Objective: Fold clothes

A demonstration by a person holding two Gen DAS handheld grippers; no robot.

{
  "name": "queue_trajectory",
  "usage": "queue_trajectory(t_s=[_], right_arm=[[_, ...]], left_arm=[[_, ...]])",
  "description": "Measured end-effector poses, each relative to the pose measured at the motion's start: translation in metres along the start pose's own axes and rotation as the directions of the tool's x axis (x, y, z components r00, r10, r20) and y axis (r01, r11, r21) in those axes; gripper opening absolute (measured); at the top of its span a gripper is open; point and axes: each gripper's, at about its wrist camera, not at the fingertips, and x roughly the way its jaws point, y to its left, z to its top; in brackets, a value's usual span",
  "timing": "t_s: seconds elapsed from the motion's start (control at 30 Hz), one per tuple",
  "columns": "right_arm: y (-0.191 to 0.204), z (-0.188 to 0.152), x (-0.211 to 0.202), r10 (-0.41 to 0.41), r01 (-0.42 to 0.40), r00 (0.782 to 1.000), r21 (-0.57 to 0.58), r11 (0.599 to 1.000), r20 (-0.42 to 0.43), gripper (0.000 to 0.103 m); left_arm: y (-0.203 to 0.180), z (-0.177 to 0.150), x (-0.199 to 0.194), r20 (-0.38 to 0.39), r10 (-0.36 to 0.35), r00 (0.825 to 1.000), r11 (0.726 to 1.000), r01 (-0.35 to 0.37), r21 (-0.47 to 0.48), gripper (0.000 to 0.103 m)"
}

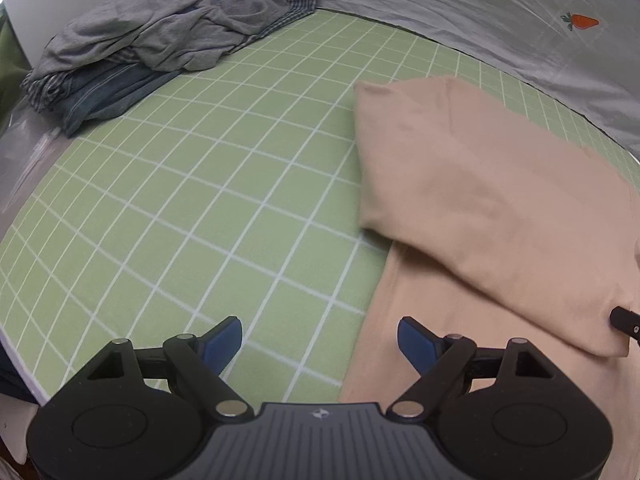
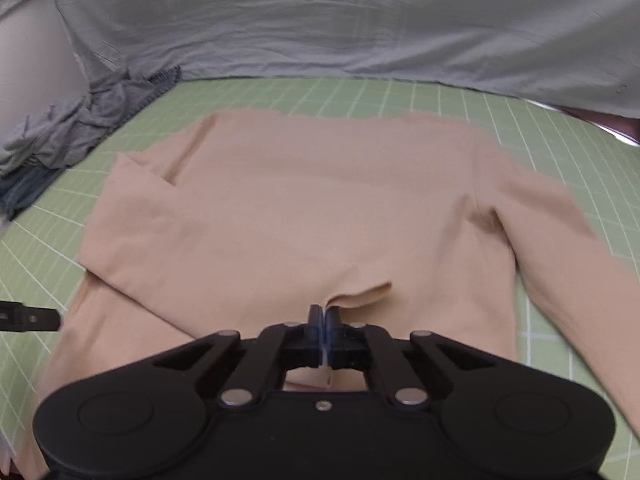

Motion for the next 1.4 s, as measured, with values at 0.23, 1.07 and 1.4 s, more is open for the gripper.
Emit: queue_trajectory(t_s=[0.23,1.07,1.4], right_arm=[[-0.089,0.05,-0.029,-0.222,0.192,0.955,0.161,0.968,0.198,0.001],[0.068,-0.02,-0.046,-0.325,0.294,0.922,0.163,0.942,0.212,0.103],[0.209,-0.056,-0.022,-0.338,0.313,0.929,0.167,0.935,0.15,0.103]], left_arm=[[-0.016,0.023,-0.011,0.097,0.011,0.995,1.0,-0.014,0.025,0.088],[0.108,-0.025,-0.027,0.056,-0.094,0.994,0.995,0.092,0.046,0.095],[0.179,-0.021,-0.026,0.032,-0.171,0.985,0.958,0.159,0.237,0.097]])
